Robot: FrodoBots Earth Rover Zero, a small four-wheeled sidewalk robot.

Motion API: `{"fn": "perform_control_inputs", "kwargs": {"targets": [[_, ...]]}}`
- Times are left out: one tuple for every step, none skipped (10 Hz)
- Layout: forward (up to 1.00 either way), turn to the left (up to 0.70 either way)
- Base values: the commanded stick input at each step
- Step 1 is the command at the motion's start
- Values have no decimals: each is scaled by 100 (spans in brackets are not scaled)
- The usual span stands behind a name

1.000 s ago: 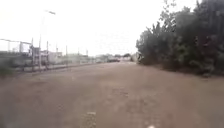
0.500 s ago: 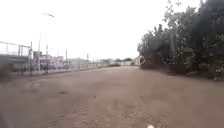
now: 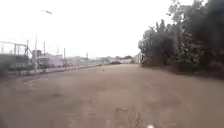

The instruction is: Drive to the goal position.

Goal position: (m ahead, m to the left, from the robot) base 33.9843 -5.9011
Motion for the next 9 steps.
{"fn": "perform_control_inputs", "kwargs": {"targets": [[70,0],[70,0],[70,0],[70,0],[70,0],[70,0],[70,0],[70,0],[70,0]]}}
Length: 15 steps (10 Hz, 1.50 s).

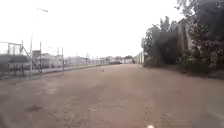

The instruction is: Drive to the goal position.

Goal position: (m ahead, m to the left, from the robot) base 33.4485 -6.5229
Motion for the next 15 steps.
{"fn": "perform_control_inputs", "kwargs": {"targets": [[70,0],[70,0],[70,0],[70,0],[70,1],[70,2],[70,0],[70,0],[70,0],[70,0],[70,0],[70,1],[70,2],[70,2],[70,2]]}}
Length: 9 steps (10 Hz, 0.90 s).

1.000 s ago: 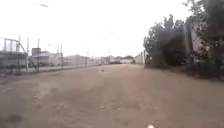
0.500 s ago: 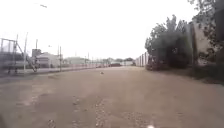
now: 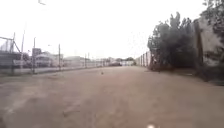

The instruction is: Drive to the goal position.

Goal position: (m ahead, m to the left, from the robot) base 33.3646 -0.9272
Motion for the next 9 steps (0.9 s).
{"fn": "perform_control_inputs", "kwargs": {"targets": [[70,0],[70,1],[70,2],[70,2],[70,2],[70,2],[70,2],[70,2],[70,1]]}}
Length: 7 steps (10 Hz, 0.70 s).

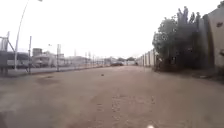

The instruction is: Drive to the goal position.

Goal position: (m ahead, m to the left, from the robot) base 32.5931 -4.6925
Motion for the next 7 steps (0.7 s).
{"fn": "perform_control_inputs", "kwargs": {"targets": [[70,0],[70,0],[70,0],[70,0],[70,0],[70,0],[70,0]]}}
